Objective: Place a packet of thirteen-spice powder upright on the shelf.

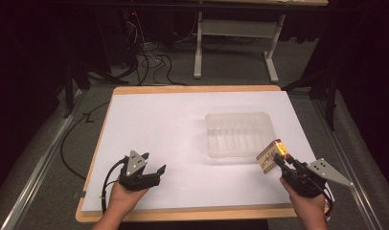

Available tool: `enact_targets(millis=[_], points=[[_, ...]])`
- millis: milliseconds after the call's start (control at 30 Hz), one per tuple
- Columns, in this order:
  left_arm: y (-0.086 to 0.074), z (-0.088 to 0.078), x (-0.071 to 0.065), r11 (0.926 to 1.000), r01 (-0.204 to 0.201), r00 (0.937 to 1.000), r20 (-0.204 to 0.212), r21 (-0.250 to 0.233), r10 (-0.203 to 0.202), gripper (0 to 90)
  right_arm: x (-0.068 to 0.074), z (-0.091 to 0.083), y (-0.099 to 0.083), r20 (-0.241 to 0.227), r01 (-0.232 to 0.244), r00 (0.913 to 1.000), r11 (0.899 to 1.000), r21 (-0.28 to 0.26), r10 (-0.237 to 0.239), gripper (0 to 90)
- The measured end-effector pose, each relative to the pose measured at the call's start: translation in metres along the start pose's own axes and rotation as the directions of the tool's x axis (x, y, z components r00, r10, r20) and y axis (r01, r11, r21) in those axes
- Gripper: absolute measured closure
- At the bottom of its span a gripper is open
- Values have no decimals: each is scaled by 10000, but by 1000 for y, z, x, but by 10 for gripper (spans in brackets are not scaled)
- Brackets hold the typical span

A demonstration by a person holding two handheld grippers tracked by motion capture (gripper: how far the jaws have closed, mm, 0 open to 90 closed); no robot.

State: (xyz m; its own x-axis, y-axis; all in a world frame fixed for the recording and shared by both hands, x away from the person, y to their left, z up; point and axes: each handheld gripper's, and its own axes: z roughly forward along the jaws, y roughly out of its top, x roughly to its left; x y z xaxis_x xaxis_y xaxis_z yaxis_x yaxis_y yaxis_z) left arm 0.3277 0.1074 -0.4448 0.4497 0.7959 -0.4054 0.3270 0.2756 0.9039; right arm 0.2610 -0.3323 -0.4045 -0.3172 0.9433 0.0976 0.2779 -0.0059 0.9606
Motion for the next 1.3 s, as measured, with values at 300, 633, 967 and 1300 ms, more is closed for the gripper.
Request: enact_targets(millis=[300,633,967,1300], points=[[5,-4,7,9984,463,9987,-205,-325,-470,249,-1,-3,12,428,-276,9986,9987,-437,295,685],[4,-5,7,9984,498,9986,-186,-253,-503,250,0,13,26,926,-355,9948,9971,-667,416,685],[5,-1,7,9991,350,9989,-288,-243,-357,250,0,32,38,1331,-222,9906,9971,-733,318,686],[5,-2,7,9990,402,9989,-240,-203,-406,251,-3,55,48,1734,26,9848,9985,-543,69,685]])
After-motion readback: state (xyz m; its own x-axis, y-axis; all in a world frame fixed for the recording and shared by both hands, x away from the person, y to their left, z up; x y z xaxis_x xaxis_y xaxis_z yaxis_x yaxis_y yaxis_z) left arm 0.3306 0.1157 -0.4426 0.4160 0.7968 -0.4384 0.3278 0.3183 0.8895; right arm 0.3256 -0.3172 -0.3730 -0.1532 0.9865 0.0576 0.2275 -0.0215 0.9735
